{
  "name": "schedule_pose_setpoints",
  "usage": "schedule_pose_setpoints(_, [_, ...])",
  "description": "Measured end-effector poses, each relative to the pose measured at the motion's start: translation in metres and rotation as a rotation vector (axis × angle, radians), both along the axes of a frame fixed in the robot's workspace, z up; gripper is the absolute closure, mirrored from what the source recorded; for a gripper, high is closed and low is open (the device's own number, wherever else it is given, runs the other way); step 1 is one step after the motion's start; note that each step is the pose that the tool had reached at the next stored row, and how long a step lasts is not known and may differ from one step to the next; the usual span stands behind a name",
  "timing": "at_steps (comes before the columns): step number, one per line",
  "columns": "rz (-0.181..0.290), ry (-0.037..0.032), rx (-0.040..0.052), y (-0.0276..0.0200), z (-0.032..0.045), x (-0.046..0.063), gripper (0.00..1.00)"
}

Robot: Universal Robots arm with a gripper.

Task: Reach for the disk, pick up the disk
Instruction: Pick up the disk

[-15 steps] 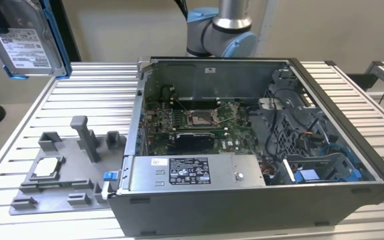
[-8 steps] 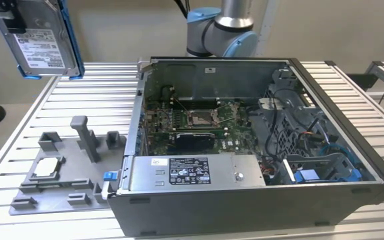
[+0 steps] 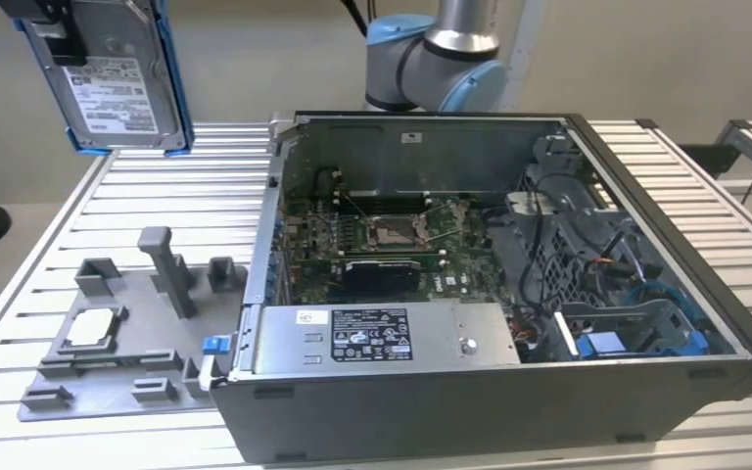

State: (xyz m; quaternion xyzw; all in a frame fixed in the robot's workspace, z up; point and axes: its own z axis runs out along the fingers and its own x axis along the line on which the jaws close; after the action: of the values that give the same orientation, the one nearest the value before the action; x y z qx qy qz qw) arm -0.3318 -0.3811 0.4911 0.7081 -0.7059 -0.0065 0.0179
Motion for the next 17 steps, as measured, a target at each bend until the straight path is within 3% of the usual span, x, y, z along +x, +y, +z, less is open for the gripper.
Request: schedule_pose_setpoints(17, [0.0,0.0022,-0.0075,0.0,0.0,0.066,1.0])
